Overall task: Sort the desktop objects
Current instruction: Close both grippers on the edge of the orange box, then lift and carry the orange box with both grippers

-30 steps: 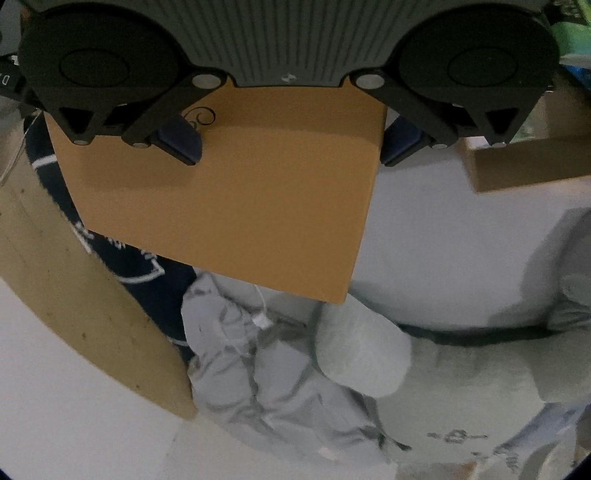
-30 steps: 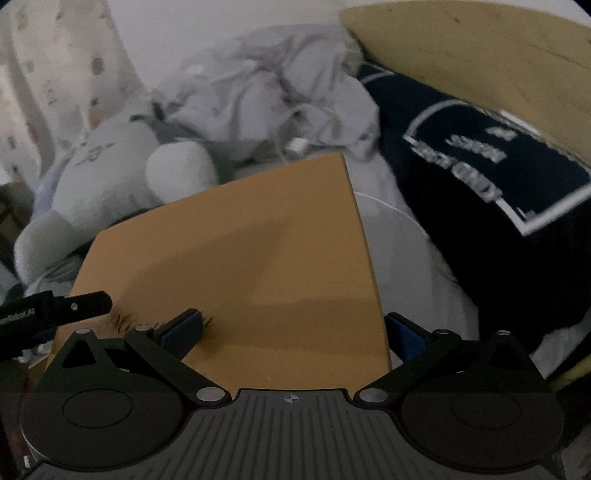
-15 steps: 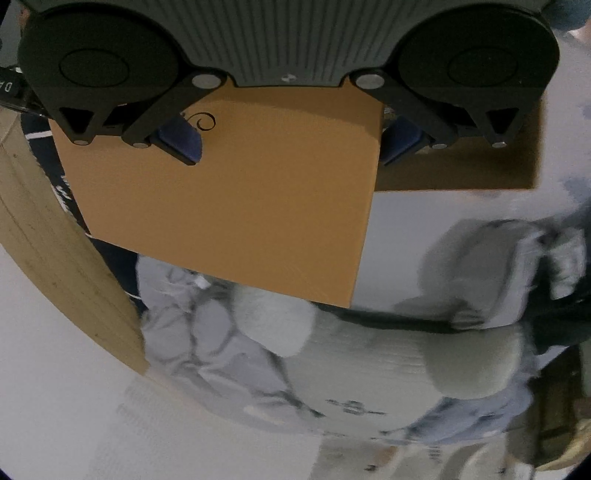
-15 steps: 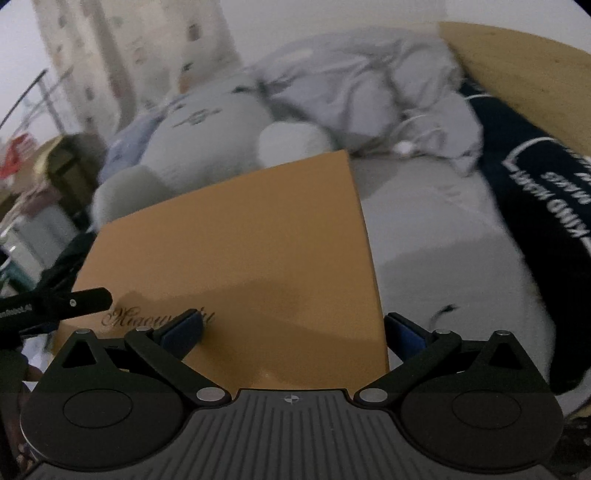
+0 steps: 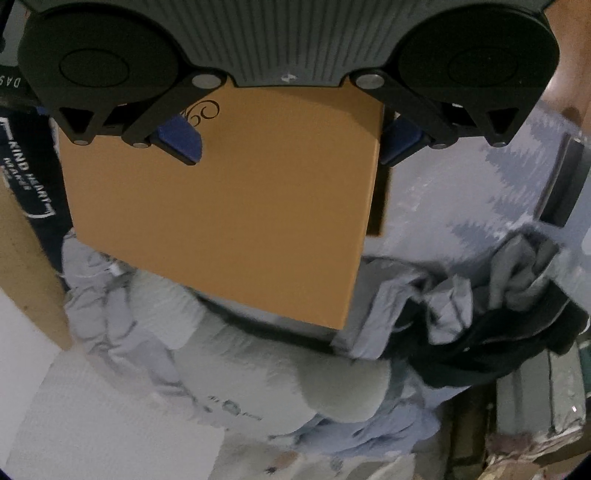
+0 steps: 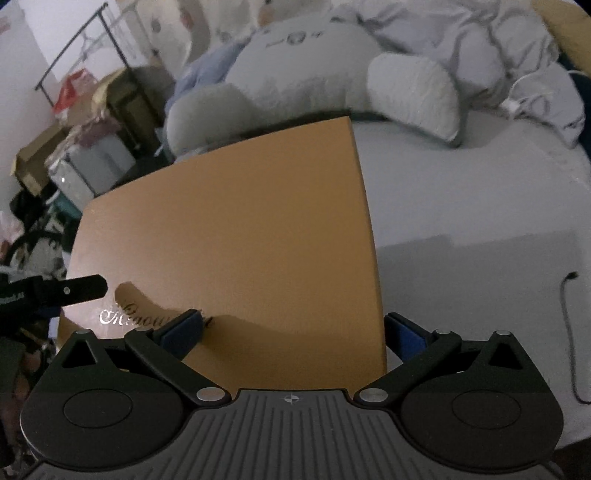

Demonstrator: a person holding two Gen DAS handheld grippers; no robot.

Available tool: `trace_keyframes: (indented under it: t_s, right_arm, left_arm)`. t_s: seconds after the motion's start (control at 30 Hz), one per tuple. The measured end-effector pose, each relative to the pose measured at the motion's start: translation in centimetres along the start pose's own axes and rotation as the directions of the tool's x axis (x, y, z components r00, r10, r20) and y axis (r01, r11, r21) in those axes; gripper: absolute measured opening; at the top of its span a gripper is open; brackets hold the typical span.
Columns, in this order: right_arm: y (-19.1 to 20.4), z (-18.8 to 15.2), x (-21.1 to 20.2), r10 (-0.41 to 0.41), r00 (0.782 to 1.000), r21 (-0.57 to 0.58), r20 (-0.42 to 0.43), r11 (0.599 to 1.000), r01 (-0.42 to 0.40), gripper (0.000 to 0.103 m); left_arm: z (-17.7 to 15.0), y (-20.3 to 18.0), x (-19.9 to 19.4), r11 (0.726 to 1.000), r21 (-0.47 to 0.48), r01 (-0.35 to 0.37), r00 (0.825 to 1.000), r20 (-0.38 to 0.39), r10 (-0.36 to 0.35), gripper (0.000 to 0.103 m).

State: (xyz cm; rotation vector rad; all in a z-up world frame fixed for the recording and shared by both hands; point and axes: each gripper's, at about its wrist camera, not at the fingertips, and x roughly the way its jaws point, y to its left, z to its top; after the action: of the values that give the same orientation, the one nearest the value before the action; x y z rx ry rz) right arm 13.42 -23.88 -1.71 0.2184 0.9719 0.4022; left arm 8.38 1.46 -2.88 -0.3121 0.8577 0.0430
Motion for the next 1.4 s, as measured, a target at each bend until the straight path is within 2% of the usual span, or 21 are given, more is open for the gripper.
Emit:
trace_keyframes:
  t_s: [0.23, 0.43, 0.8, 0.97, 1.2, 1.4]
  right_arm:
    - [-0.1, -0.2, 5.2, -0.006, 0.997, 0.006, -0.077, 1.000, 0.006, 0.103]
    - [0.5, 0.2, 7.4, -0.026, 0.994, -0.012, -0.108, 1.000, 0.025, 0.103]
    - [-0.3, 0.1, 9.2, -0.041, 0.990, -0.016, -0.133, 0.999, 0.039, 0.103]
    - [0.1, -0.7, 10.2, -0.075, 0.986, -0.049, -0.150, 0.996, 0.068, 0.103]
    - [0.2, -0.4, 10.7, -0.084, 0.984, -0.052, -0.156, 0.996, 0.077, 0.103]
    - [0.3, 0.7, 10.6, -0.088, 0.983, -0.050, -0.162, 0.995, 0.080, 0.103]
  left_arm:
    - [-0.9, 2.1, 3.9, 0.999, -0.017, -0.031, 0.996, -0.082, 0.029, 0.103]
    - [-0.8, 3.2, 5.9, 0.999, -0.035, -0.032, 0.993, -0.117, 0.028, 0.103]
    - [-0.5, 3.7, 7.6, 1.000, -0.015, -0.014, 0.990, -0.138, 0.012, 0.103]
    - [-1.0, 4.3, 8.4, 1.000, -0.018, -0.014, 0.986, -0.167, 0.010, 0.103]
    - [-1.0, 4.4, 8.7, 1.000, -0.005, -0.027, 0.987, -0.159, 0.026, 0.103]
    - [-0.1, 5.1, 8.7, 0.998, -0.055, -0.008, 0.984, -0.180, -0.002, 0.103]
